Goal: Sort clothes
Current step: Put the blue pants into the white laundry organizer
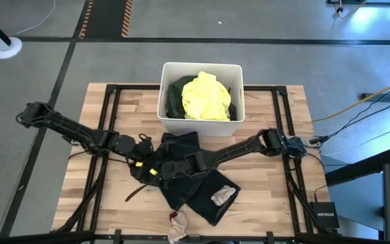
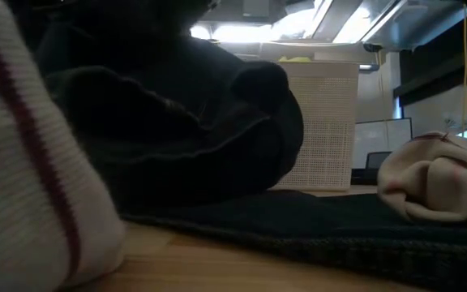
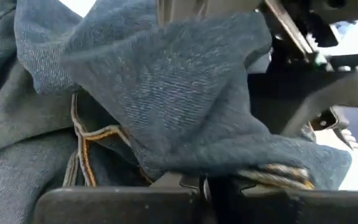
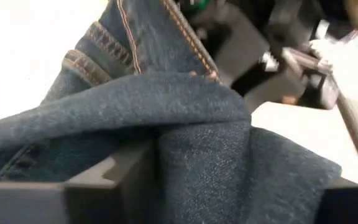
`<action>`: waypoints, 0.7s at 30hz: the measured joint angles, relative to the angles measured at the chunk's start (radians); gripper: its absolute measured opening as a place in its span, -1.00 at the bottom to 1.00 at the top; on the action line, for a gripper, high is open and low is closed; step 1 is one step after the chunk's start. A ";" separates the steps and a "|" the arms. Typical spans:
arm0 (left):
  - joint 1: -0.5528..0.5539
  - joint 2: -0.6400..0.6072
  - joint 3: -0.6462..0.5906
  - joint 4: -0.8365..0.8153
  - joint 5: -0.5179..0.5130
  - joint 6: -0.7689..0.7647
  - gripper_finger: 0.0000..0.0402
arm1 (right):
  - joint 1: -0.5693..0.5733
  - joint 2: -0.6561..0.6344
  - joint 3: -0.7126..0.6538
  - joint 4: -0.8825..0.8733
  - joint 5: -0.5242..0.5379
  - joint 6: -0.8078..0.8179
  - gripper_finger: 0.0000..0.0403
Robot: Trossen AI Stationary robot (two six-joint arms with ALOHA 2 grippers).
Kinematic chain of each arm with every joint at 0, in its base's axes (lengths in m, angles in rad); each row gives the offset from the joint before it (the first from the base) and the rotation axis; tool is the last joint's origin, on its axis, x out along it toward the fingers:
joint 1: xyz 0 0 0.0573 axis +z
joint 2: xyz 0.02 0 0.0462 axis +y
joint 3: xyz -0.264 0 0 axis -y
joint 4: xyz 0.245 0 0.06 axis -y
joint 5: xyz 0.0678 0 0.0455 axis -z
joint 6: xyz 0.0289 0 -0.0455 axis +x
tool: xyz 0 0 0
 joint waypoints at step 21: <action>-0.003 -0.085 0.210 -0.565 -0.067 0.038 -0.94 | 0.039 -0.035 -0.013 -0.292 -0.196 0.196 -0.66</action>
